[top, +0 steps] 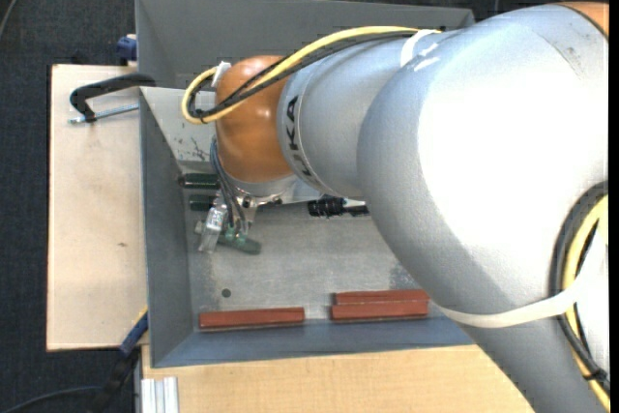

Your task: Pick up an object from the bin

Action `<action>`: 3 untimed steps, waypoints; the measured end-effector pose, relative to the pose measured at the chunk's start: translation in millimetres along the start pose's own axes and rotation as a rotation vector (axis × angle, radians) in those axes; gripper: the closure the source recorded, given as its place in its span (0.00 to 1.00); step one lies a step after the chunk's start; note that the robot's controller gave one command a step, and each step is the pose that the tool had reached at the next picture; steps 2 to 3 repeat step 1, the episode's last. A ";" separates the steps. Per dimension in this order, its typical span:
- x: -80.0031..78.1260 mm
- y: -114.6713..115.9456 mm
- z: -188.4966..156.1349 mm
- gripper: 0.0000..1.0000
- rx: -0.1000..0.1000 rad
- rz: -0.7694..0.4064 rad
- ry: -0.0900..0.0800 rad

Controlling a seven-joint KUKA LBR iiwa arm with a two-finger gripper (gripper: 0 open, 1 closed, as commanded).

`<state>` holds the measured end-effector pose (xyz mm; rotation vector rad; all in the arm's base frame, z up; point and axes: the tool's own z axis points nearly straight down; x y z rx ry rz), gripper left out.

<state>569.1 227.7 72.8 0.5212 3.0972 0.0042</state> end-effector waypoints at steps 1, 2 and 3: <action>-0.9 1.8 -25.3 1.00 -0.004 -0.002 -0.004; -0.9 1.8 -25.3 1.00 -0.004 -0.002 -0.004; -0.9 1.8 -25.3 1.00 -0.004 -0.002 -0.004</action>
Offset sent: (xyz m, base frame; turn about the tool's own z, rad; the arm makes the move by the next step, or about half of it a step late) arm -0.0001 -0.0001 0.0226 0.0000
